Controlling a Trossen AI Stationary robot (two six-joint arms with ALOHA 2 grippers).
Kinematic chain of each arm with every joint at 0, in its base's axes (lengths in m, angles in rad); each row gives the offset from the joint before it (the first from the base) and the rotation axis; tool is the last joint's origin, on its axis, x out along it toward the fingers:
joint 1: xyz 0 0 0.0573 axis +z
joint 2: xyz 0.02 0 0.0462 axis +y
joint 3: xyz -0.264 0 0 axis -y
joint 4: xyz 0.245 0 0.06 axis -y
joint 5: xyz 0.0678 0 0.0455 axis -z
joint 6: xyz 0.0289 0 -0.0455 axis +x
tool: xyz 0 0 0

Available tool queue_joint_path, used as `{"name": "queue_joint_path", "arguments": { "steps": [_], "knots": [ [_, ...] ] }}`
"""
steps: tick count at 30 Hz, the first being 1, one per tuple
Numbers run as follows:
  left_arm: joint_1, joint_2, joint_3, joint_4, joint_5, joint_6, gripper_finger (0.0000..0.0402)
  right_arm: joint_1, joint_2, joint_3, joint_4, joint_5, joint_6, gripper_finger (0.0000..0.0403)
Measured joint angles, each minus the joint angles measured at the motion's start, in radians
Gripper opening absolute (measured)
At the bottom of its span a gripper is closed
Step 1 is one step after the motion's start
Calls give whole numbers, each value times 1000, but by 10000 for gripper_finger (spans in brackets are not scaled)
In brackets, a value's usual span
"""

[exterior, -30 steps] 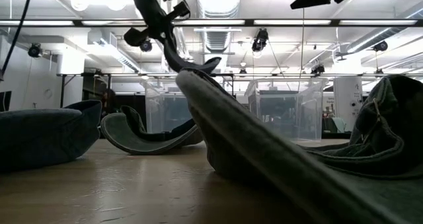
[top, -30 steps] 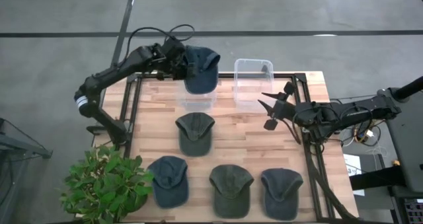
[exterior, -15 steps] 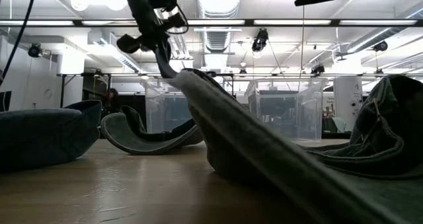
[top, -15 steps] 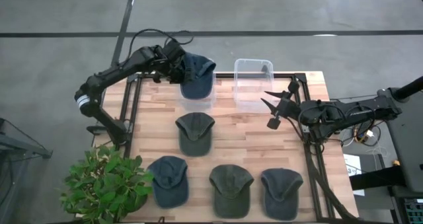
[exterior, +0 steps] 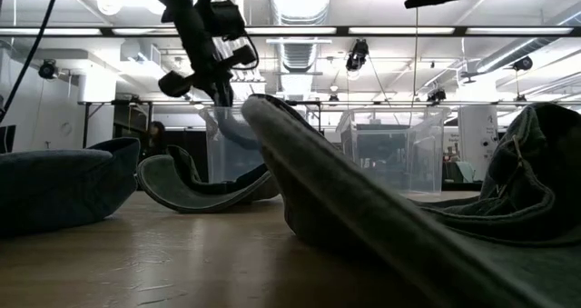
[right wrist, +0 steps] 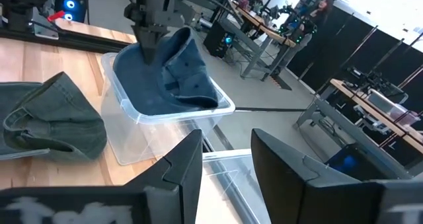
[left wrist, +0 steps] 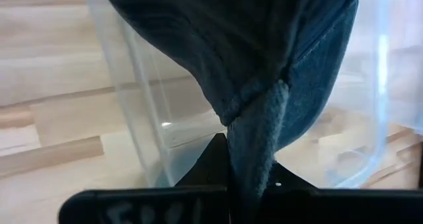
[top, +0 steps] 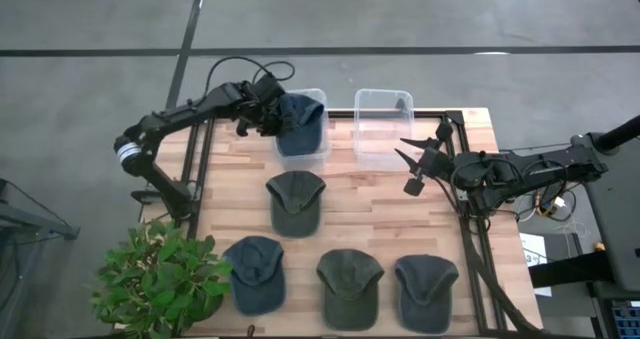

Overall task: Pick & Place hat
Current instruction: Put the top blue cap into the left transparent bin

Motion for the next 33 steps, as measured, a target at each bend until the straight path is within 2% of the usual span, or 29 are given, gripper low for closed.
{"name": "queue_joint_path", "arguments": {
  "steps": [9,25,33],
  "knots": [
    [0,0,-57,56,19,-11,26,0,1,0,1,-1,0,132],
    [0,-1,-58,103,37,14,32,0,1,0,3,-2,0,123],
    [0,-1,-58,103,37,42,32,0,1,0,8,-3,0,131]
  ]
}}
